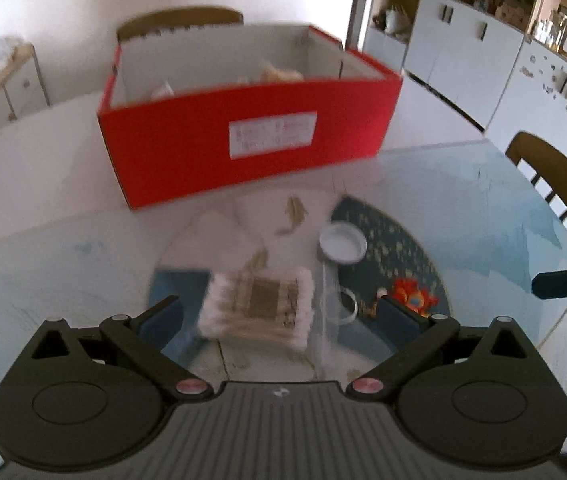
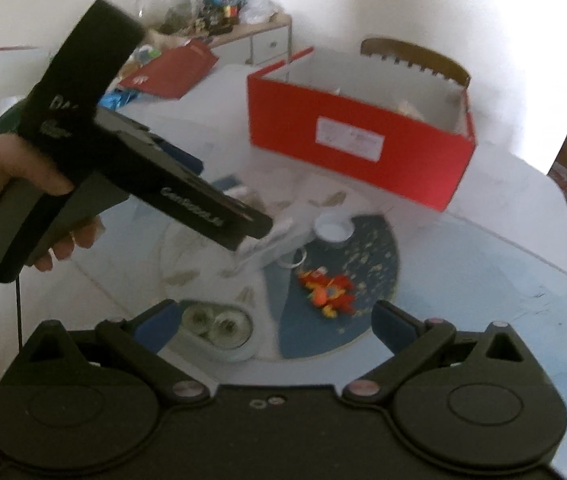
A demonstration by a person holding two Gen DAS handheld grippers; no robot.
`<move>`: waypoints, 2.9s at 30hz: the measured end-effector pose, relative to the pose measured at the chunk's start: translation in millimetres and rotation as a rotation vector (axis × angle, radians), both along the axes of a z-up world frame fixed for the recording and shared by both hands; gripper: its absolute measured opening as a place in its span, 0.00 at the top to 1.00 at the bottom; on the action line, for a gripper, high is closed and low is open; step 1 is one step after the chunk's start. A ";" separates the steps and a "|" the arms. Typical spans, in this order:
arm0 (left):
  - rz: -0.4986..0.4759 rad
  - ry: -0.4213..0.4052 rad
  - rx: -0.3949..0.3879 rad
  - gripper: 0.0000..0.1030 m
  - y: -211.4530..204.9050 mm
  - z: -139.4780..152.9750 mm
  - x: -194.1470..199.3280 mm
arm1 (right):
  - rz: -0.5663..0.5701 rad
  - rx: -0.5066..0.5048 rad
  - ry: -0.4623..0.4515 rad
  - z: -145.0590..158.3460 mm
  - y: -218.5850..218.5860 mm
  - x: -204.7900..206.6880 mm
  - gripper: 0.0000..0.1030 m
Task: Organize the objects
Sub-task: 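Move both tools back from the box to the table items, then grasp the cotton swab pack with the left tool while the right grasps the tape dispenser, then carry the cotton swab pack and tape dispenser with both tools over the red box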
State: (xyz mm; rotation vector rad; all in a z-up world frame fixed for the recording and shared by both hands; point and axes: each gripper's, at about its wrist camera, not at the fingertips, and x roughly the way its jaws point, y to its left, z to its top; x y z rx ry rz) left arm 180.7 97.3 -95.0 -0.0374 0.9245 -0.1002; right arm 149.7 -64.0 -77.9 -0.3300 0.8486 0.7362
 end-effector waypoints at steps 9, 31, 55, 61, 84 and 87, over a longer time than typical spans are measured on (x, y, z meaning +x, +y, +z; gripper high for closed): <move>-0.092 0.037 0.095 0.00 -2.7 -31.6 10.2 | 0.024 -0.054 0.050 -27.1 15.3 -5.1 0.01; -0.213 0.079 0.098 0.00 8.2 -43.7 33.2 | 0.163 -0.157 0.032 -54.9 39.1 2.6 0.13; -0.235 0.019 0.091 0.32 20.4 -39.2 24.4 | 0.189 -0.082 0.058 -60.2 53.6 7.5 0.27; -0.213 0.008 0.074 0.32 26.2 -37.4 15.2 | 0.059 -0.063 0.064 -56.5 39.0 1.6 0.27; -0.137 -0.050 -0.040 0.32 34.0 8.0 -18.2 | -0.287 0.042 0.048 -4.1 -3.2 27.2 0.27; -0.138 -0.071 -0.052 0.32 35.3 20.7 -16.6 | -0.300 0.057 0.029 9.9 -4.7 39.3 0.27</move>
